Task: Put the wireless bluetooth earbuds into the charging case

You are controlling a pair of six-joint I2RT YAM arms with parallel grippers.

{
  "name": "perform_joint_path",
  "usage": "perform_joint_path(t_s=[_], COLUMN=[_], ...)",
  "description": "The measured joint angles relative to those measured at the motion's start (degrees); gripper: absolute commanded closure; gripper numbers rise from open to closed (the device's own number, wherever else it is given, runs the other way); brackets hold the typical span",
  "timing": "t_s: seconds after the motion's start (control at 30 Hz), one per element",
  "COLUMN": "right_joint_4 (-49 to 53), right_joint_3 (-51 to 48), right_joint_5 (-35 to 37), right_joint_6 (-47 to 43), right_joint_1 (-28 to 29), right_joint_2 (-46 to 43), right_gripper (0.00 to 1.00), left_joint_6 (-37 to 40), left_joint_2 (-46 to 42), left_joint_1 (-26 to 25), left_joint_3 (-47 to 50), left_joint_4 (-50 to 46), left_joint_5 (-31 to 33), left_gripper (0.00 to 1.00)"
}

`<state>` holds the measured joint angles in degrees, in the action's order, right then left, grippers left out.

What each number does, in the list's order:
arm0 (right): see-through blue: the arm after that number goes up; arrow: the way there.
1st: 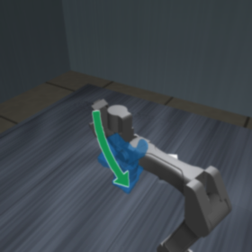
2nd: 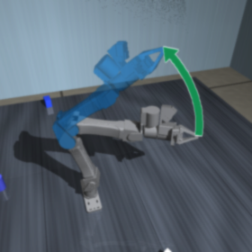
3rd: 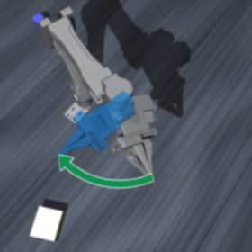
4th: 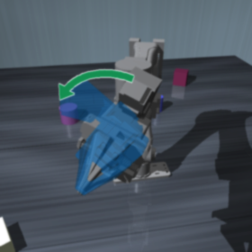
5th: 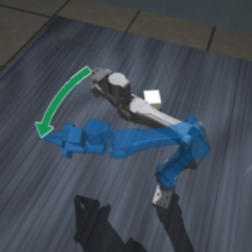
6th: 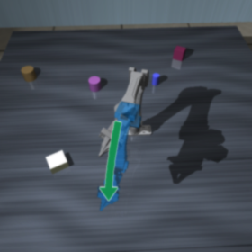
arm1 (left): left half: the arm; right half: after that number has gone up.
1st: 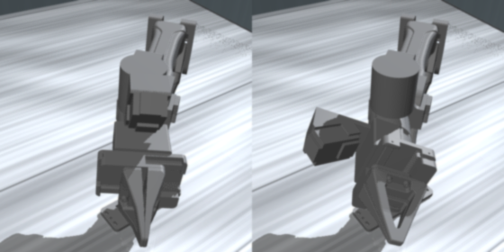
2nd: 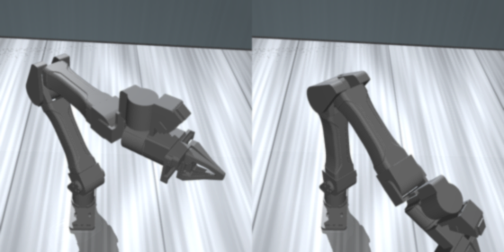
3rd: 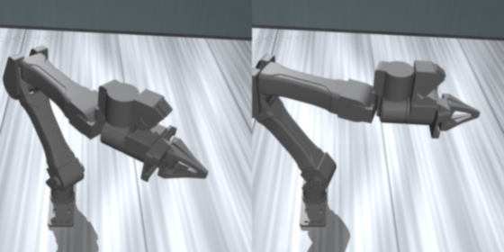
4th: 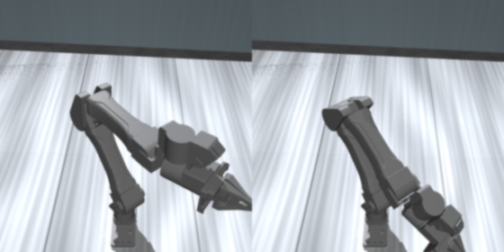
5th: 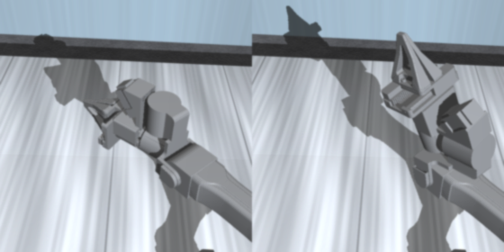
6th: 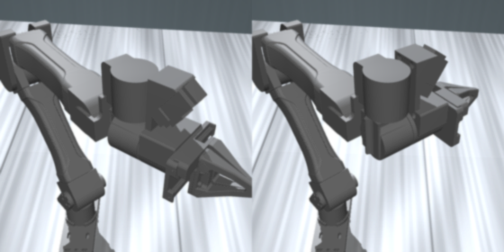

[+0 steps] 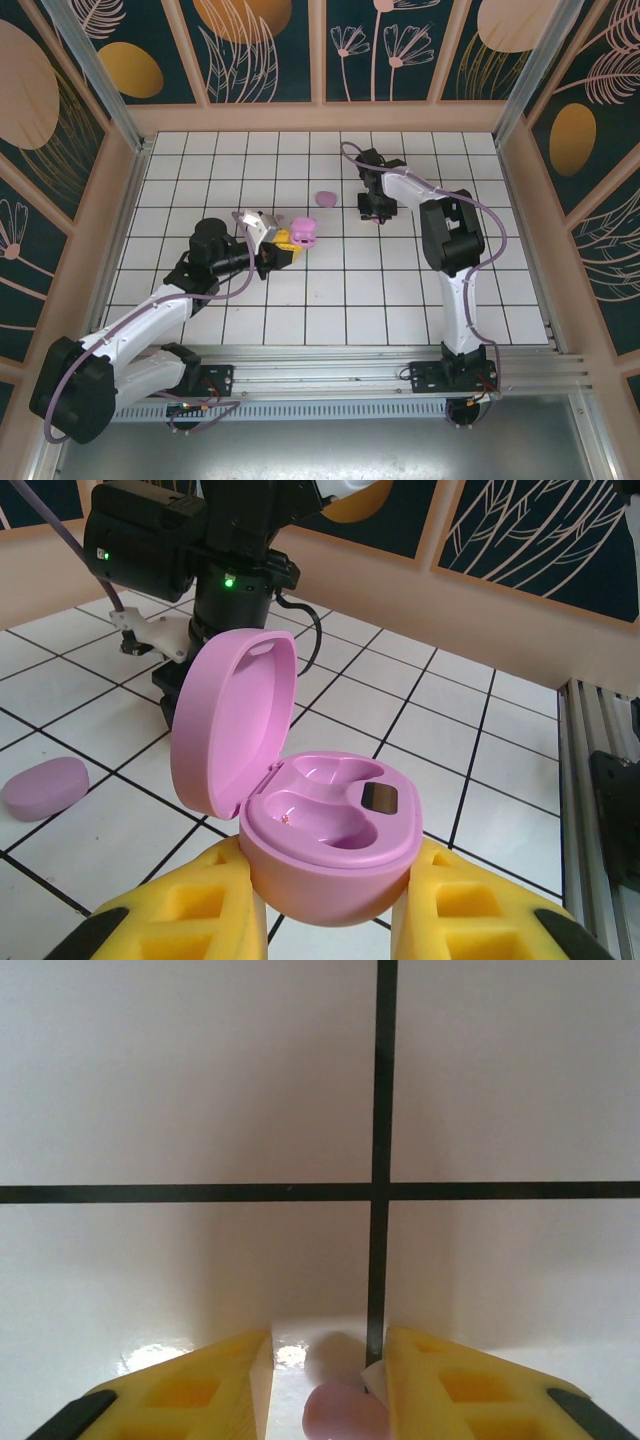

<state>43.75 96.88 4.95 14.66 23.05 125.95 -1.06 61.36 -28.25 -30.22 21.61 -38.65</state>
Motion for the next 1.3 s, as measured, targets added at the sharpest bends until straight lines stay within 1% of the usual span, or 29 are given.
perform_joint_path(t_s=[0.2, 0.4, 0.63, 0.83, 0.9, 1.0, 1.17, 1.3], right_joint_4=[-1.3, -1.2, 0.2, 0.9, 0.9, 1.4, 3.8, 5.1], right_joint_3=[-1.6, -2.9, -3.1, -3.1, -3.1, -2.9, -2.4, -2.6], right_joint_5=[-5.4, -8.6, -9.8, -9.8, -9.8, -8.5, -2.3, 0.4], right_joint_6=[-0.6, -0.4, -0.2, -0.9, -3.0, -8.6, -19.5, -26.3], right_joint_1=[-1.9, -2.2, -2.2, -2.1, -1.8, -0.5, 5.2, 7.6], right_joint_2=[-1.0, -2.1, -3.1, -6.1, -7.3, -8.5, -8.8, -8.8], right_gripper=[0.64, 0.63, 0.59, 0.59, 0.6, 0.64, 0.69, 0.69], left_joint_6=[0.0, 0.0, 0.0, 0.0, 0.0, 0.0, 0.0, 0.0], left_joint_2=[0.0, -0.5, -1.5, -2.1, -2.3, -2.8, -3.2, -3.2], left_joint_1=[0.0, 0.0, 0.0, 0.0, 0.0, 0.0, 0.0, 0.0], left_joint_3=[0.0, 0.0, 0.0, 0.0, 0.0, 0.0, 0.0, 0.0], left_joint_4=[0.0, -0.8, -1.3, -1.3, -1.4, -1.7, -1.8, -1.8], left_joint_5=[0.0, 0.2, 0.2, 0.2, 0.2, 0.3, 0.3, 0.2], left_gripper=[0.94, 0.94, 0.94, 0.94, 0.94, 0.94, 0.94, 0.94])
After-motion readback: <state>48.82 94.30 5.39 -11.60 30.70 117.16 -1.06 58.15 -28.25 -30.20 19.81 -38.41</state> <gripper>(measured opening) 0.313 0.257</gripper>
